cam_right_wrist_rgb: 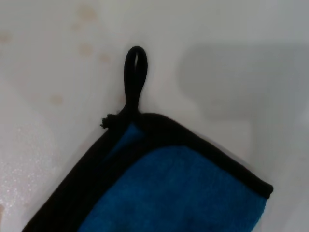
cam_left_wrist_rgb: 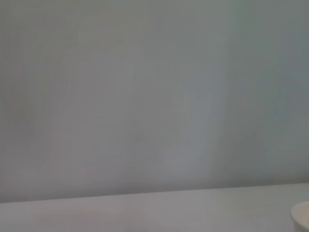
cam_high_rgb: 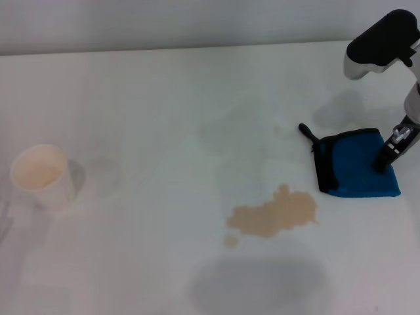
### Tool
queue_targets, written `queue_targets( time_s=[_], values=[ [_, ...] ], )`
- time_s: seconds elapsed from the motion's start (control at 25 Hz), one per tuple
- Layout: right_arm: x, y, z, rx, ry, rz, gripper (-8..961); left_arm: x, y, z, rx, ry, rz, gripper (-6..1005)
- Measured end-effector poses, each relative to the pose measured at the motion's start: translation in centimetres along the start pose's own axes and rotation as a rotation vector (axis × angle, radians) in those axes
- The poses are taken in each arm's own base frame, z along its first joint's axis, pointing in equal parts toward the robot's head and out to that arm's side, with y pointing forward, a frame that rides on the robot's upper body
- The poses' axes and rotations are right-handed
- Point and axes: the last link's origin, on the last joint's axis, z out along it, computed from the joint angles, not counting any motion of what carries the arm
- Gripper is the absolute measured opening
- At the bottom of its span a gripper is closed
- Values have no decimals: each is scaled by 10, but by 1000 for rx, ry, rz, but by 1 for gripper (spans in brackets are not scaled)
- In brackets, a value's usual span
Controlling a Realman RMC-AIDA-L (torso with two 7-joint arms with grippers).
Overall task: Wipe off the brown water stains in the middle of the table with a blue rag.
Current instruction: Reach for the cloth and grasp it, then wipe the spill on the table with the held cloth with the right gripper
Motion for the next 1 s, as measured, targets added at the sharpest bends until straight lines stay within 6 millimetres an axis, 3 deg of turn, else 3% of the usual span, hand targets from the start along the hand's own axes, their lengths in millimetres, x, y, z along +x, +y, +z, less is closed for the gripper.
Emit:
queue_targets(
  time_s=[0.32, 0.56, 1.0],
  values=[
    [-2, 2, -1, -6, 2, -6, 606, 0, 0, 3, -3, -2, 2, 883],
    [-1, 5, 3, -32, 12, -7, 416, 1, 0, 3, -4, -1, 2, 882],
    [-4, 9, 1, -65, -4, -15, 369, 1, 0, 4, -2, -1, 2, 883]
  ],
)
